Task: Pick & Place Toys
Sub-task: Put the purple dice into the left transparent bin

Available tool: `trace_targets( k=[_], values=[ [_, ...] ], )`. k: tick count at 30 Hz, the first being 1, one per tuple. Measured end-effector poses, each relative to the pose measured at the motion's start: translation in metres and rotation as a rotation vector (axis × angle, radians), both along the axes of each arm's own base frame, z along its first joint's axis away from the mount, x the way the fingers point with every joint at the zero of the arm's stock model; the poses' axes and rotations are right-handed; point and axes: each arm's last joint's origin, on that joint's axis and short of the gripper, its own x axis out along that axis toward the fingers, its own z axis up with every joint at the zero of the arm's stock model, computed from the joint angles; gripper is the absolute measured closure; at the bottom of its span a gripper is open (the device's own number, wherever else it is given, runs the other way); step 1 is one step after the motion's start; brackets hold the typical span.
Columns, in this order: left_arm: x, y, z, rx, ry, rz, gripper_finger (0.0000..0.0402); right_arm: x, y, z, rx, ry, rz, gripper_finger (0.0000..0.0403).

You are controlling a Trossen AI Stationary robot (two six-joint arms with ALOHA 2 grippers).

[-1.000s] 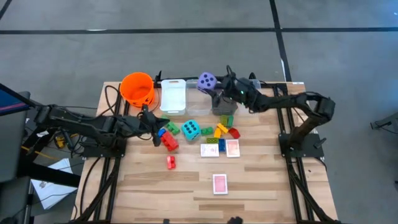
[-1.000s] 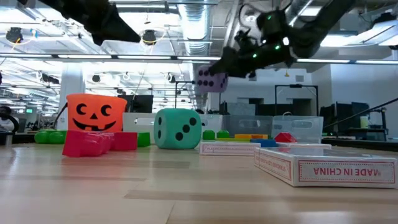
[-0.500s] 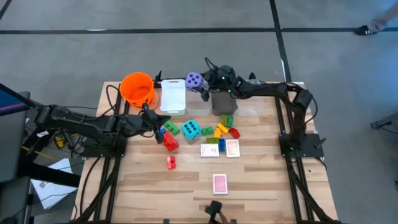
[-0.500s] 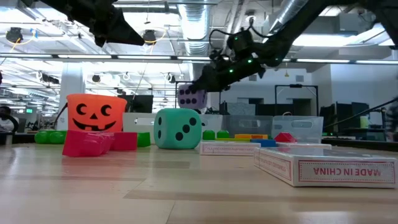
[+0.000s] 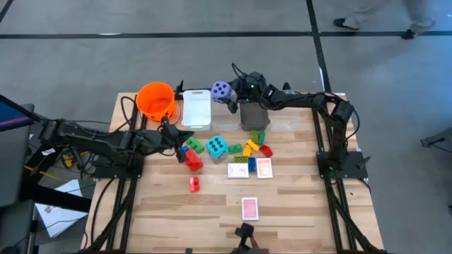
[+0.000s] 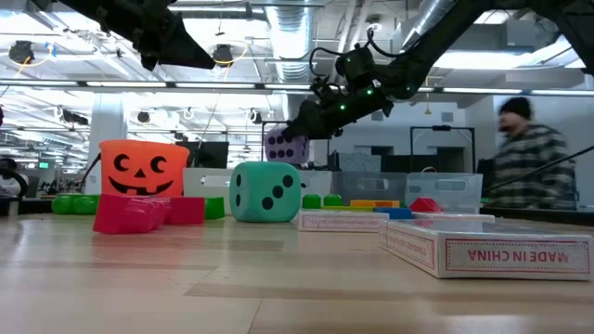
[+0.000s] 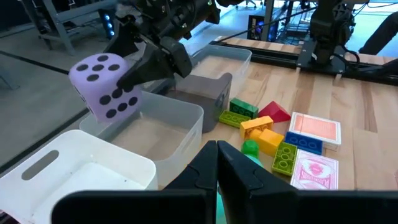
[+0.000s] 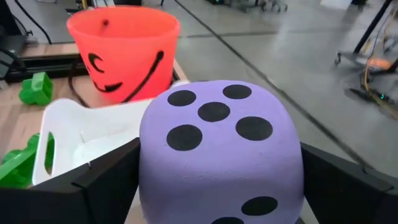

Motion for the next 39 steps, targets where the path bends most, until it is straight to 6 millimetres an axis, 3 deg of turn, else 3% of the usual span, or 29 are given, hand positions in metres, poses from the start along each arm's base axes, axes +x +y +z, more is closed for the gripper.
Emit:
trace_targets(
  k=[39],
  values=[
    [0.0000, -0.0001, 0.0000, -0.003, -0.001, 0.000, 0.0402, -0.0031, -0.0037, -0.0022, 0.011, 0.022, -0.062, 0.0003]
  ],
)
